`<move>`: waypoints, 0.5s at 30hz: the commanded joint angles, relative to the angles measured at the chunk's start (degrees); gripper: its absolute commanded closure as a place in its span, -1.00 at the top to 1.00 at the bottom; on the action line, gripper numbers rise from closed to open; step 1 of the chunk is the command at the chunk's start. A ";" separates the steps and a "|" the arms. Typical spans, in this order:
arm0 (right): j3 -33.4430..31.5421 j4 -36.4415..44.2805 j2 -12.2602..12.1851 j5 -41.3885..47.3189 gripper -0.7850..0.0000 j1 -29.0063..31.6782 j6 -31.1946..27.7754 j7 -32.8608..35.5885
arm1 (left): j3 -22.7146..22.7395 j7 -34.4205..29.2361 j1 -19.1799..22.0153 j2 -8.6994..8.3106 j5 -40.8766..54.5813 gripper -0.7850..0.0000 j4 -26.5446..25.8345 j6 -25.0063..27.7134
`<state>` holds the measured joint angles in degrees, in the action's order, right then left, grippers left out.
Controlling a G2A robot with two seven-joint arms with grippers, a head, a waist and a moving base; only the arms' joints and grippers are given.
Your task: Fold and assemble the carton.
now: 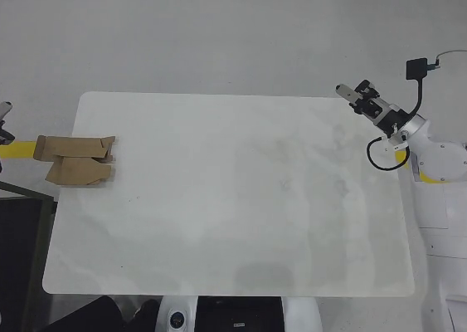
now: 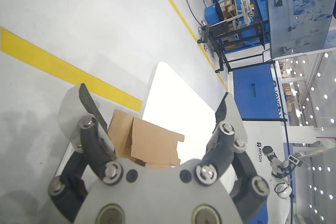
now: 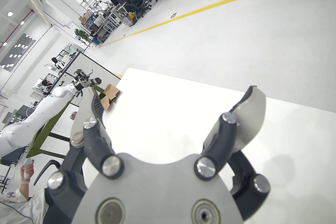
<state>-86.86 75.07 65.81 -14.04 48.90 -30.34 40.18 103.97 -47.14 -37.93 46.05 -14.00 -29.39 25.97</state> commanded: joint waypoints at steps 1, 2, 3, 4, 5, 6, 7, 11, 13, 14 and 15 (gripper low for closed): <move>0.00 0.00 0.00 0.00 1.00 0.00 0.00 0.00 | -0.56 0.69 0.37 -0.21 -1.14 1.00 1.67 -0.15; 0.00 0.00 0.00 0.00 1.00 0.00 0.00 0.00 | -0.93 0.91 0.43 -0.30 -1.99 1.00 2.38 -0.41; 0.00 0.00 0.00 0.00 1.00 0.00 0.00 0.00 | -1.32 1.17 0.52 -0.36 -2.67 1.00 2.95 -0.46; 0.00 0.00 0.00 0.00 1.00 0.00 0.00 0.00 | -1.68 1.07 0.61 -0.36 -2.98 1.00 3.62 -0.61; 0.00 0.00 0.00 0.00 1.00 0.00 0.00 0.00 | -2.08 0.87 0.70 -0.36 -3.36 1.00 4.14 -0.69; 0.00 0.00 0.00 0.00 1.00 0.00 0.00 0.00 | -2.44 0.81 0.82 -0.34 -3.65 1.00 4.73 -0.99; 0.00 0.00 0.00 0.00 1.00 0.00 0.00 0.00 | -2.91 0.74 1.00 -0.30 -4.08 1.00 5.30 -1.50; 0.00 0.00 0.00 0.00 1.00 0.00 0.00 0.00 | -4.93 -1.59 1.88 0.11 -5.08 1.00 7.73 -2.47; 0.00 0.00 0.00 0.00 1.00 0.00 0.00 0.00 | -5.29 -2.91 2.55 0.34 -4.01 1.00 9.28 -2.76; 0.00 0.00 0.00 0.00 1.00 0.00 0.00 0.00 | -5.53 -3.17 2.79 0.42 -3.88 1.00 9.78 -2.75; 0.00 0.00 0.00 0.00 1.00 0.00 0.00 0.00 | -5.72 -3.50 3.07 0.54 -3.51 1.00 10.26 -2.67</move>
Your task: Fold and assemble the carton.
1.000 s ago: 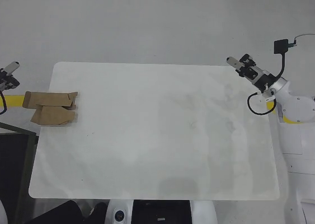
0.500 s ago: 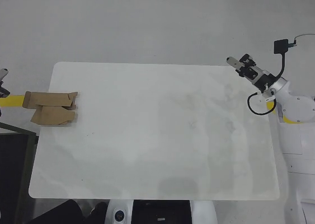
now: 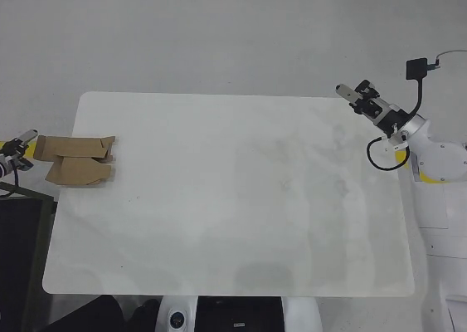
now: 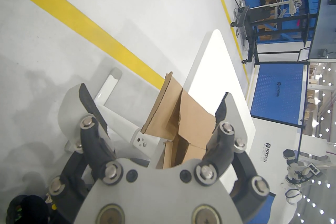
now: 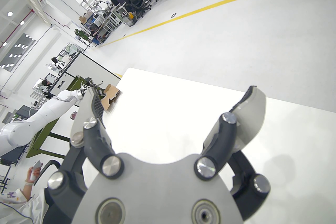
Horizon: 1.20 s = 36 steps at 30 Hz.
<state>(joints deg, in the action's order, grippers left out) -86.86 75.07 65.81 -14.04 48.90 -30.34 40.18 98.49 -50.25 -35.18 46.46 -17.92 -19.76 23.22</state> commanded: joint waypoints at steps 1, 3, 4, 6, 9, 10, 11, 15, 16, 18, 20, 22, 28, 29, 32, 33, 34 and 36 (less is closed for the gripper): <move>0.00 0.00 0.00 0.00 1.00 0.00 0.00 0.00 | -0.37 -1.04 0.59 0.28 1.07 1.00 1.18 0.08; 0.00 0.00 0.00 0.00 1.00 0.00 0.00 0.00 | -0.85 -1.61 0.97 0.54 1.56 1.00 1.79 0.30; 0.00 0.00 0.00 0.00 1.00 0.00 0.00 0.00 | -1.06 -2.01 1.11 0.72 1.99 1.00 2.14 0.39; 0.00 0.00 0.00 0.00 1.00 0.00 0.00 0.00 | -1.57 -2.18 1.32 1.00 2.32 0.98 2.62 0.39; 0.00 0.00 0.00 0.00 1.00 0.00 0.00 0.00 | -1.97 -2.79 1.64 1.32 3.33 -0.04 3.26 0.26; 0.00 0.00 0.00 0.00 1.00 0.00 0.00 0.00 | -2.05 -2.96 1.72 1.40 3.72 -0.18 3.52 0.13; 0.00 0.00 0.00 0.00 1.00 0.00 0.00 0.00 | -2.15 -3.22 1.79 1.48 4.04 -0.21 3.68 0.08; 0.00 0.00 0.00 0.00 1.00 0.00 0.00 0.00 | -2.57 -3.65 1.94 1.70 4.94 -0.95 4.16 -0.03; 0.00 0.00 0.00 0.00 1.00 0.00 0.00 0.00 | -2.64 -3.75 1.98 1.76 5.23 -0.95 4.25 -0.02; 0.00 0.00 0.00 0.00 1.00 0.00 0.00 0.00 | -2.78 -3.92 2.01 1.84 5.74 -1.00 4.40 0.05; 0.00 0.00 0.00 0.00 1.00 0.00 0.00 0.00 | -2.73 -4.41 2.08 1.94 6.76 -1.00 4.58 0.25; 0.00 0.00 0.00 0.00 1.00 0.00 0.00 0.00 | -2.61 -4.94 2.17 2.00 7.85 -1.00 4.63 0.39; 0.00 0.00 0.00 0.00 1.00 0.00 0.00 0.00 | -1.68 -7.61 2.78 1.96 12.23 -1.00 3.85 1.29; 0.00 0.00 0.00 0.00 1.00 0.00 0.00 0.00 | -1.51 -8.29 2.91 1.96 13.06 -1.00 3.56 1.52; 0.00 0.00 0.00 0.00 1.00 0.00 0.00 0.00 | -1.20 -9.38 3.24 1.89 14.87 -1.00 2.36 2.21; 0.00 0.00 0.00 0.00 1.00 0.00 0.00 0.00 | -1.08 -9.72 3.39 1.88 15.56 -1.00 1.92 2.35; 0.00 0.00 0.00 0.00 1.00 0.00 0.00 0.00 | -1.02 -9.95 3.45 1.87 16.10 -1.00 1.51 2.49; 0.00 0.00 0.00 0.00 1.00 0.00 0.00 0.00 | -0.92 -10.38 3.62 1.87 17.20 -1.00 0.65 2.76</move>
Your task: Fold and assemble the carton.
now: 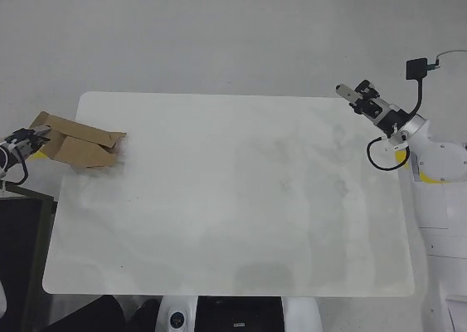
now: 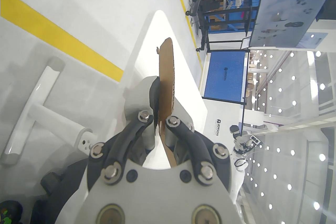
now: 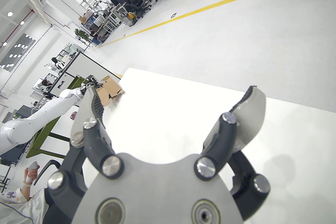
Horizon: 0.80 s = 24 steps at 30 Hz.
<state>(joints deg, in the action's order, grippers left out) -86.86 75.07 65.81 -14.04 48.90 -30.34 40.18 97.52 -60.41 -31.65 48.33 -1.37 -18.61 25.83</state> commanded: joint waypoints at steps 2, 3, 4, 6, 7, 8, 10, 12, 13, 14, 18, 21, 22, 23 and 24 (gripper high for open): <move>0.00 0.00 0.00 0.00 1.00 0.00 0.00 0.00 | 0.10 -0.86 0.26 0.05 1.87 -1.00 -1.36 0.30; 0.00 0.00 0.00 0.00 1.00 0.00 0.00 0.00 | 0.13 -0.84 0.34 0.07 2.42 -1.00 -1.82 0.36; 0.00 0.00 0.00 0.00 1.00 0.00 0.00 0.00 | 0.13 -0.47 0.41 0.08 2.78 -1.00 -2.24 0.24; 0.00 0.00 0.00 0.00 1.00 0.00 0.00 0.00 | 0.11 -0.82 0.93 0.26 4.34 -1.00 -3.25 -0.72; 0.00 0.00 0.00 0.00 1.00 0.00 0.00 0.00 | -0.10 -0.85 1.08 0.35 4.65 -1.00 -4.11 -0.58; 0.00 0.00 0.00 0.00 1.00 0.00 0.00 0.00 | -0.36 -1.00 1.20 0.48 4.95 -1.00 -4.96 -0.52; 0.00 0.00 0.00 0.00 1.00 0.00 0.00 0.00 | -0.89 -1.21 1.45 0.73 5.71 -1.00 -6.61 -0.54; 0.00 0.00 0.00 0.00 1.00 0.00 0.00 0.00 | -1.39 -1.01 1.90 1.01 6.69 -1.00 -8.30 -0.82; 0.00 0.00 0.00 0.00 1.00 0.00 0.00 0.00 | -1.72 -0.95 2.21 1.18 7.20 -1.00 -9.25 -1.01; 0.00 0.00 0.00 0.00 1.00 0.00 0.00 0.00 | -2.17 -0.81 2.49 1.37 7.51 -1.00 -10.18 -1.16; 0.00 0.00 0.00 0.00 1.00 0.00 0.00 0.00 | -4.77 0.03 3.92 2.47 8.80 -1.00 -13.59 -2.50; 0.00 0.00 0.00 0.00 1.00 0.00 0.00 0.00 | -7.48 1.09 4.98 3.54 9.28 -1.00 -15.52 -3.44; 0.00 0.00 0.00 0.00 1.00 0.00 0.00 0.00 | -8.44 1.46 5.29 3.93 9.50 -1.00 -16.02 -3.64; 0.00 0.00 0.00 0.00 1.00 0.00 0.00 0.00 | -9.46 1.97 5.58 4.32 9.56 -1.00 -16.38 -3.89; 0.00 0.00 0.00 0.00 1.00 0.00 0.00 0.00 | -10.56 2.48 5.92 4.76 9.66 -1.00 -16.76 -4.29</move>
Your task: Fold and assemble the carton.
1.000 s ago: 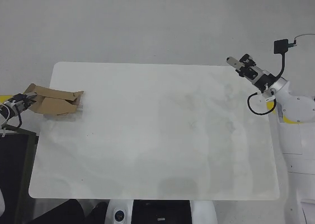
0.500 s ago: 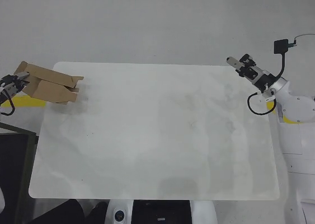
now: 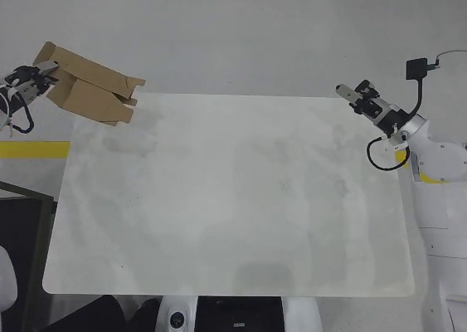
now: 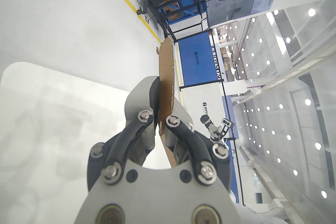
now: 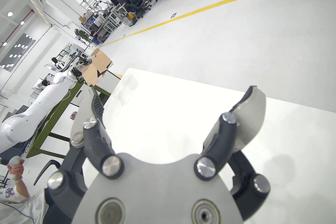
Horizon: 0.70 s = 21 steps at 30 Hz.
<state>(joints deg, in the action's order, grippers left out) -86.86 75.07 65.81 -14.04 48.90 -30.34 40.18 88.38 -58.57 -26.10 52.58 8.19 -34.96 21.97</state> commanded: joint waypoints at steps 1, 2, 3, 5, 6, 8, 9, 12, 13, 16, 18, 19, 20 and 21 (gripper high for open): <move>0.00 0.00 0.00 0.00 1.00 0.00 0.00 0.00 | -2.50 1.05 0.73 0.98 0.50 -1.00 -0.72 -0.85; 0.00 0.00 0.00 0.00 1.00 0.00 0.00 0.00 | -3.52 1.53 1.06 1.44 0.87 -1.00 -0.94 -1.11; 0.00 0.00 0.00 0.00 1.00 0.00 0.00 0.00 | -4.50 1.85 1.37 1.90 1.42 -1.00 -1.15 -1.33; 0.00 0.00 0.00 0.00 1.00 0.00 0.00 0.00 | -6.36 2.33 1.96 2.84 2.80 -1.00 -1.72 -1.35; 0.00 0.00 0.00 0.00 1.00 0.00 0.00 0.00 | -7.37 2.63 2.26 3.28 3.07 -1.00 -2.08 -1.33; 0.00 0.00 0.00 0.00 1.00 0.00 0.00 0.00 | -9.26 3.01 2.84 4.18 4.11 -1.00 -2.96 -1.06; 0.00 0.00 0.00 0.00 1.00 0.00 0.00 0.00 | -10.21 3.26 3.05 4.61 4.50 -1.00 -3.37 -0.92; 0.00 0.00 0.00 0.00 1.00 0.00 0.00 0.00 | -12.98 3.97 3.56 5.82 5.21 -1.00 -5.05 -0.27; 0.00 0.00 0.00 0.00 1.00 0.00 0.00 0.00 | -13.87 4.20 3.59 6.21 5.51 -1.00 -5.66 -0.14; 0.00 0.00 0.00 0.00 1.00 0.00 0.00 0.00 | -16.01 4.97 3.44 7.25 7.04 -1.00 -7.33 0.02; 0.00 0.00 0.00 0.00 1.00 0.00 0.00 0.00 | -17.17 5.04 3.23 7.82 8.17 -1.00 -8.32 -0.21; 0.00 0.00 0.00 0.00 1.00 0.00 0.00 0.00 | -17.73 5.06 2.99 8.09 8.74 -1.00 -9.00 -0.28; 0.00 0.00 0.00 0.00 1.00 0.00 0.00 0.00 | -18.15 5.06 2.75 8.30 9.35 -1.00 -9.55 -0.42; 0.00 0.00 0.00 0.00 1.00 0.00 0.00 0.00 | -18.51 5.00 2.47 8.50 10.00 -1.00 -10.09 -0.55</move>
<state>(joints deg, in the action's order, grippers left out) -86.86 75.07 65.81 -14.04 48.90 -30.34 40.18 70.21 -53.50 -23.37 60.92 17.60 -44.54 21.54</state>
